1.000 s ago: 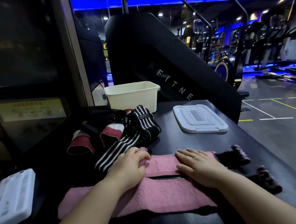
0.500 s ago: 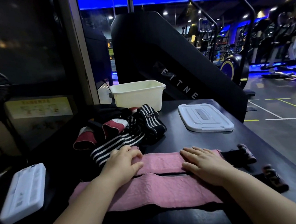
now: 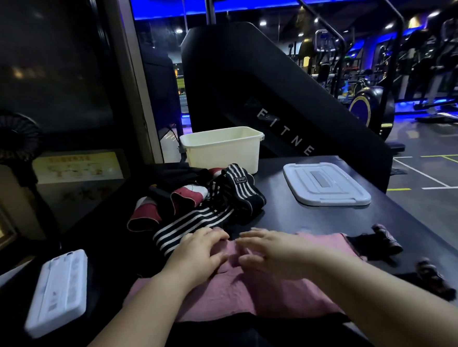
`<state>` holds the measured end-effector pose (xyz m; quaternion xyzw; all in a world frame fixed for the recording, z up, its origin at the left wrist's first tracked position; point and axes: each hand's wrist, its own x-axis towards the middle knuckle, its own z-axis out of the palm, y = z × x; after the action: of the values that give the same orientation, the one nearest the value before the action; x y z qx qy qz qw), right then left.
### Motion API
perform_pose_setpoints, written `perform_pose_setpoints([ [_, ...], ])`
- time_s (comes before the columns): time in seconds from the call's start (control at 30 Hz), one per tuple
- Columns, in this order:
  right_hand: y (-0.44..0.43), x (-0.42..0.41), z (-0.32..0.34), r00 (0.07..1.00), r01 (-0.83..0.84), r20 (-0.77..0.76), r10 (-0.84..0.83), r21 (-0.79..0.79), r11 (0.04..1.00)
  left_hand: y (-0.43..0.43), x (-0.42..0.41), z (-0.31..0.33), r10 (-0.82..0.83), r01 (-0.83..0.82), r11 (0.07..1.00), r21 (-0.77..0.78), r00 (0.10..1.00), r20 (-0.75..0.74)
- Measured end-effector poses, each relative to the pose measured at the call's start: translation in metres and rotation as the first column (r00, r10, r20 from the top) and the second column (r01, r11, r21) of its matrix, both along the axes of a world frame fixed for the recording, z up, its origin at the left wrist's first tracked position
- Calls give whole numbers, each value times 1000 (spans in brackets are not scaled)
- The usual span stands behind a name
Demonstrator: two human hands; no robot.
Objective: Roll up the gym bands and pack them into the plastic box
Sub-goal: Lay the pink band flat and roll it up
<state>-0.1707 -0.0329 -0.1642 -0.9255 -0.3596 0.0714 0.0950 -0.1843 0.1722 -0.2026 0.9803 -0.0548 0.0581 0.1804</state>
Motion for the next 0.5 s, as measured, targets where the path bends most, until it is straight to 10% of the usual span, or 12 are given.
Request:
perform_pose_setpoints([
  [0.5,14,-2,-39,989,25,148,-15,-61,998,35,-23,12,101,-94,991,-99,993,67],
])
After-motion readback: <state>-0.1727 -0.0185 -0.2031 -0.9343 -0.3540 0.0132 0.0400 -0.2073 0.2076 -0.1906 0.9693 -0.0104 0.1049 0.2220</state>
